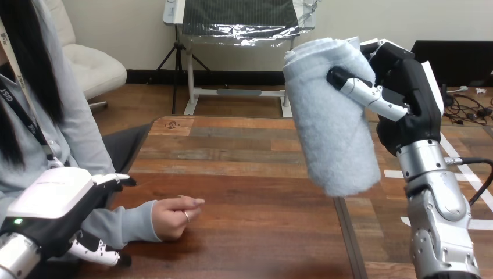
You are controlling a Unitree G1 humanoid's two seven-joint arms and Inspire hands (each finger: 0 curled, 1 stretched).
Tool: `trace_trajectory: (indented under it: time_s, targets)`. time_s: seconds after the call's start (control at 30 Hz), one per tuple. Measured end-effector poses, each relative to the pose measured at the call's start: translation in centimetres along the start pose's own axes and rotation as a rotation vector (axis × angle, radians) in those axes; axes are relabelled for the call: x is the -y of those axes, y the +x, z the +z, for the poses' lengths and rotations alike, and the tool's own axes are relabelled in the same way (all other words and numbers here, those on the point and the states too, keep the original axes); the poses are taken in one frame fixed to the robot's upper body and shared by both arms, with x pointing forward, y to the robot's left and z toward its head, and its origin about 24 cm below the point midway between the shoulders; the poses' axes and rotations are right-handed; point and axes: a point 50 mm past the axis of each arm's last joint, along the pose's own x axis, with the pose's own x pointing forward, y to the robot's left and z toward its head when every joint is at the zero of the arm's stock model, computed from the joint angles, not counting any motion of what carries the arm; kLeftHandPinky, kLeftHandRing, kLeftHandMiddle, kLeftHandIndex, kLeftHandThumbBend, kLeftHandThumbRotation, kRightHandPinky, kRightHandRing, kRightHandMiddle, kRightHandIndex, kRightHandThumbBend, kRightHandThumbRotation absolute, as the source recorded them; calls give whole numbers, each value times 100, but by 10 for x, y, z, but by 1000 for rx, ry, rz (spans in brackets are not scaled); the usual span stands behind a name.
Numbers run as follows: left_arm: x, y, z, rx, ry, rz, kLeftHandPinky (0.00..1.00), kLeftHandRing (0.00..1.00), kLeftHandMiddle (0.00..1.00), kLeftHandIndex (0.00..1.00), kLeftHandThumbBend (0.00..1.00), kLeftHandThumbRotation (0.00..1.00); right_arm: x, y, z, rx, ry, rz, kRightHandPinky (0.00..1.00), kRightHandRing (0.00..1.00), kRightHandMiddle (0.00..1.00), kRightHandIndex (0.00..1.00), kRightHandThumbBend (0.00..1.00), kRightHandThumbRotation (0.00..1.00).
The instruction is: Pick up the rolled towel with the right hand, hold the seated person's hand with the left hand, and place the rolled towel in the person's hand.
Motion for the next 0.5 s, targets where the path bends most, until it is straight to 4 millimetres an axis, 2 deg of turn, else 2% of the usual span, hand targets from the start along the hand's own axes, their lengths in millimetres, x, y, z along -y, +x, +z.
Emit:
trace_trajectory:
  time_s: [0.5]
  targets:
    - [16, 17, -8, -21, -15, -14, 60, 65, 69, 71, 100, 29, -4, -8, 18, 57, 22, 45, 24, 32, 43, 41, 53, 0]
